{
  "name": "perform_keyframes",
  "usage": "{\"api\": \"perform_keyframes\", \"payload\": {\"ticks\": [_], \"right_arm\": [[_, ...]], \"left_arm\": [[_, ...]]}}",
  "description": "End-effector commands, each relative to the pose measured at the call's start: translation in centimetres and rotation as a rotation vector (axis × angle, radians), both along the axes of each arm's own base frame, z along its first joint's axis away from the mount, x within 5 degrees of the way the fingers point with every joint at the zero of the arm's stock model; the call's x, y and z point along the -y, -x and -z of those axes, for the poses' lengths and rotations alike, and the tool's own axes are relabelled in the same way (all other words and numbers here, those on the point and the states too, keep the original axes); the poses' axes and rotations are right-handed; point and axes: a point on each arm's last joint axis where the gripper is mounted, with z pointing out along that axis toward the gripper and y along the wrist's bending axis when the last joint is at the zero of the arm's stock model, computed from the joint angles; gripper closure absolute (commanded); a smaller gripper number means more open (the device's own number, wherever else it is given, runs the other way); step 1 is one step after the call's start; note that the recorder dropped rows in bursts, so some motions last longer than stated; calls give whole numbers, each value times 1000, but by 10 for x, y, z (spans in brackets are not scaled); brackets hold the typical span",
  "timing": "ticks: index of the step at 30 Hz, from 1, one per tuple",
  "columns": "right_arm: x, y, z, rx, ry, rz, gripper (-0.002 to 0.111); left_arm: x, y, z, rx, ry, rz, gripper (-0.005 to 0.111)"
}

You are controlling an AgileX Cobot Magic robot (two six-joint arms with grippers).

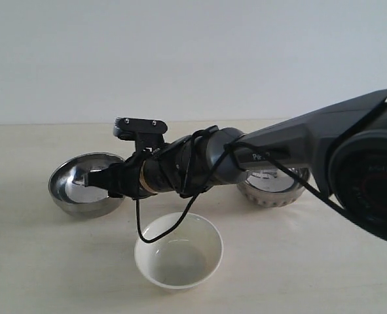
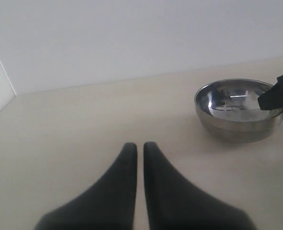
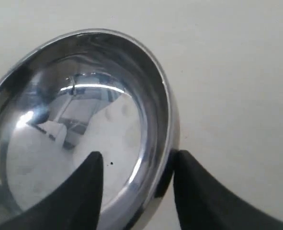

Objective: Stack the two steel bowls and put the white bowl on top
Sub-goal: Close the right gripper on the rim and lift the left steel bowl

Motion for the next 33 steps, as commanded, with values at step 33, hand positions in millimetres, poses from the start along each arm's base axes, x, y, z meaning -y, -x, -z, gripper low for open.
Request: {"api": "perform_keyframes", "payload": {"ticks": [33], "right_arm": [[141,1,-109,106,-18,127,108]], "left_arm": [[0,0,0,7,16,-1,103]]}}
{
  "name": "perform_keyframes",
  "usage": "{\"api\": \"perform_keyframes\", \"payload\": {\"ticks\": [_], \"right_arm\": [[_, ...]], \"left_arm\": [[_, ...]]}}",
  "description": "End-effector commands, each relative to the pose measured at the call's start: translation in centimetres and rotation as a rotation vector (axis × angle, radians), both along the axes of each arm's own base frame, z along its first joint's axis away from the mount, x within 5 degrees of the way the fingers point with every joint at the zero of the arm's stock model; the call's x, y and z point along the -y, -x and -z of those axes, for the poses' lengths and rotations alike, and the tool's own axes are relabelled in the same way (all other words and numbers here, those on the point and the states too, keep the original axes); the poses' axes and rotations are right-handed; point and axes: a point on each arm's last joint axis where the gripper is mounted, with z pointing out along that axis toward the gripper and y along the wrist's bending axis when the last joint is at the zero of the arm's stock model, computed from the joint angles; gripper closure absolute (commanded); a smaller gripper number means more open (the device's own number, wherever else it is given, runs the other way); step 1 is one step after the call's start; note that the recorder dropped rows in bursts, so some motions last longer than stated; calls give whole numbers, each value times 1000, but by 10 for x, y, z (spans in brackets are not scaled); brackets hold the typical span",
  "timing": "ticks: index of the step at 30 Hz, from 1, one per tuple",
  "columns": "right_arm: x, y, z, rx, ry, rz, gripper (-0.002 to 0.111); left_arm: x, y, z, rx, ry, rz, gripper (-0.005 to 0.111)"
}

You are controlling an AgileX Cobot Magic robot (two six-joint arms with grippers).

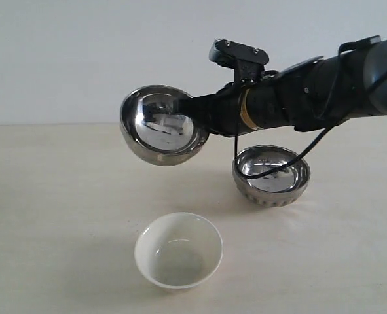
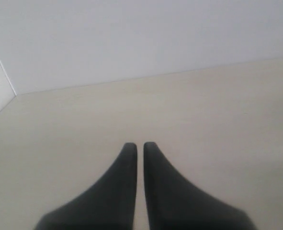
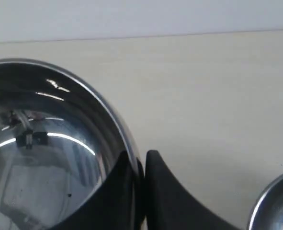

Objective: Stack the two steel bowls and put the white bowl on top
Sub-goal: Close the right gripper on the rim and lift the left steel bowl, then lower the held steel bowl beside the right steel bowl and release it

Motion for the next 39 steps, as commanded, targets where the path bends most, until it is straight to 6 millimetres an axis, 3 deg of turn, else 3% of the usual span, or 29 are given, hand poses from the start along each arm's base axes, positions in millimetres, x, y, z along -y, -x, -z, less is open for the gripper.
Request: {"api": "perform_keyframes", "payload": {"ticks": [1,11,18,22,24,26,30,39], "right_arm": [[2,3,-5,21,20,-28,108],[10,-3,-11,133,140,6,108],[24,2,-58,312,216,60,108],[22,-2,-41,260,262,71,108],[16,-1,-16,184,434,96,108],[11,-2,-5,119,454,90,108],[1,1,-4,75,339,35,108],[2,3,1,-60,382,41,108]], "left_arm": [[0,0,0,7,16,-1,103],[0,0,0,7,16,-1,103],[0,0,0,7,16,-1,103],[0,0,0,7,16,-1,103],[0,0,0,7,16,-1,103],[0,0,0,7,16,-1,103],[0,0,0,7,16,-1,103],[0,0,0,7,16,-1,103]]}}
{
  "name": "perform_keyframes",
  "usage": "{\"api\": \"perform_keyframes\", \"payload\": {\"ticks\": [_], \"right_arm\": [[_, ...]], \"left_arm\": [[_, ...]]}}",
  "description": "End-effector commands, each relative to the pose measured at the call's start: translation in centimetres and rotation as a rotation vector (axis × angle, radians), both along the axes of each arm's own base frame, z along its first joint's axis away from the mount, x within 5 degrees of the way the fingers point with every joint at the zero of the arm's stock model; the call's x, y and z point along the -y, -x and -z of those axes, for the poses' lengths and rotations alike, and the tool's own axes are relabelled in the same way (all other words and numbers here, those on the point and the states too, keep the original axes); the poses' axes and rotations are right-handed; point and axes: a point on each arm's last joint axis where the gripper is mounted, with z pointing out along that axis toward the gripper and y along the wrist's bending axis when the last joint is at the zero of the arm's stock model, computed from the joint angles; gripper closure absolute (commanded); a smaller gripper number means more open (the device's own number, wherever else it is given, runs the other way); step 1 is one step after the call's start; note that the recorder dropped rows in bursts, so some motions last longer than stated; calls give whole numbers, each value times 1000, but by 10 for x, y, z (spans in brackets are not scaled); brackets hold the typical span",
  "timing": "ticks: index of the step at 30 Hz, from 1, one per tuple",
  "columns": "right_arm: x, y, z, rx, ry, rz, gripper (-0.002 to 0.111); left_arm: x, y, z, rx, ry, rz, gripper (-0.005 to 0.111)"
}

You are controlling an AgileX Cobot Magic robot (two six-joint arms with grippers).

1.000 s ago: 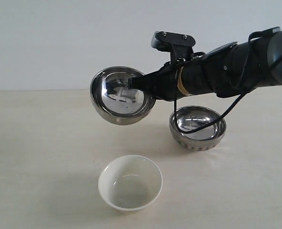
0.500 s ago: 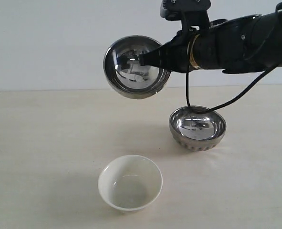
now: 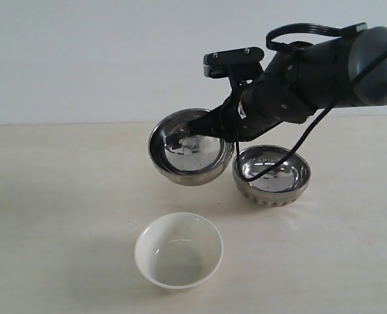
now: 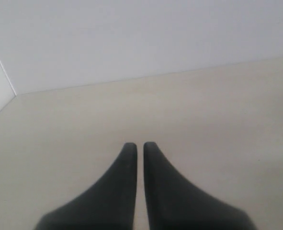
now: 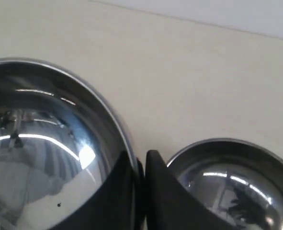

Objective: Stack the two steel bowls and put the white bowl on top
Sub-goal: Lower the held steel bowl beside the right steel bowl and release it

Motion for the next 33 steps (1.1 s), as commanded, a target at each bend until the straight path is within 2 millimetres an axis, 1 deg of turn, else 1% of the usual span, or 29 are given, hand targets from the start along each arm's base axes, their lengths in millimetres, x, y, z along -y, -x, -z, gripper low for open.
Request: {"api": "perform_keyframes", "payload": {"ticks": [1,8,12,16,21,24,26,29,33], "right_arm": [[-4,2,2,-56,-40,-18,108],[-10,0,17,-96,-95,1,108],[-15,-5,31,-112,-130,5,108],[-18,-8,42,-112,-144,0,108],[-20,-15,44,-100,-159,3,108],[-19,-19,48,-104,-149,6,108],[-16,-22,57,-117,-142,14,108],[-12,-26,64,-128,-134,27,108],[-10,-27,70,-144,-119,32,108]], "left_arm": [[0,0,0,7,16,-1,103],[0,0,0,7,16,-1,103],[0,0,0,7,16,-1,103],[0,0,0,7,16,-1,103],[0,0,0,7,16,-1,103],[0,0,0,7,16,-1,103],[0,0,0,7,16,-1,103],[0,0,0,7,16,-1,103],[0,0,0,7,16,-1,103]]}}
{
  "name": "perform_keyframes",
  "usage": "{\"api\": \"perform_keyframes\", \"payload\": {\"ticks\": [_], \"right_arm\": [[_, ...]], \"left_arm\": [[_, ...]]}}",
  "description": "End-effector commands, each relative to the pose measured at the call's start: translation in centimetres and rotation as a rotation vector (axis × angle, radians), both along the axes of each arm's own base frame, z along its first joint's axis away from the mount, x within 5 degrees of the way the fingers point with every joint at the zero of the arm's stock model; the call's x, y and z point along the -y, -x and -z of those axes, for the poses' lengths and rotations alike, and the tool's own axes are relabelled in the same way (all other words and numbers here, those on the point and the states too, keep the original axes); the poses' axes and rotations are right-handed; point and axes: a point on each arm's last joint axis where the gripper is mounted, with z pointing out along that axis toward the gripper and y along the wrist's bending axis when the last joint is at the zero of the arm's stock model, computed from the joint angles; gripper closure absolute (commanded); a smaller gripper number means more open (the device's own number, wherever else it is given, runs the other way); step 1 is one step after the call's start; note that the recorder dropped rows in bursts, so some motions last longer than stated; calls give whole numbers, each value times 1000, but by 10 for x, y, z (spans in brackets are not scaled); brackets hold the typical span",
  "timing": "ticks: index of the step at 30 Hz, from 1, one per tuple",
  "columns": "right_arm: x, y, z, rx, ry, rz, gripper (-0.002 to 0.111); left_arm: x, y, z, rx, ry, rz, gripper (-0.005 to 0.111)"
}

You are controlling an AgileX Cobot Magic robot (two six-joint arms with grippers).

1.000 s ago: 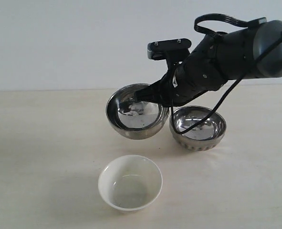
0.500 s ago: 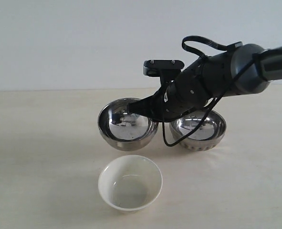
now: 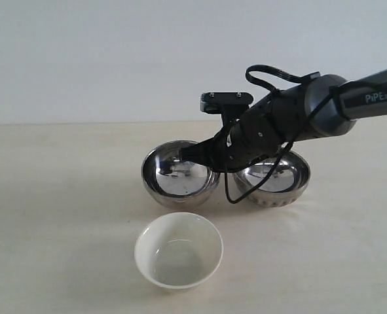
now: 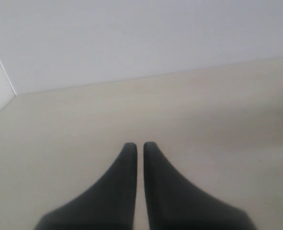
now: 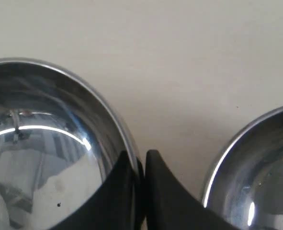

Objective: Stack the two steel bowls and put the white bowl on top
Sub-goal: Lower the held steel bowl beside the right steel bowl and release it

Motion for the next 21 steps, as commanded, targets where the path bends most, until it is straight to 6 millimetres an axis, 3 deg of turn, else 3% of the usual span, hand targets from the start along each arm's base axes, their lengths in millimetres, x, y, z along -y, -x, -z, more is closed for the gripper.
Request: {"api": "perform_keyframes", "payload": {"ticks": [1,8,18,21], "right_arm": [[3,-4,1,3,-4,9,108],[3,-3,15,-44,13,20,108],[-6,4,16,-66,30,-2,108],[-6,5,16,-65,38,-11,98]], "left_arm": [[0,0,0,7,16,-1,103],[0,0,0,7,16,-1,103],[0,0,0,7,16,-1,103],[0,0,0,7,16,-1,103]]}}
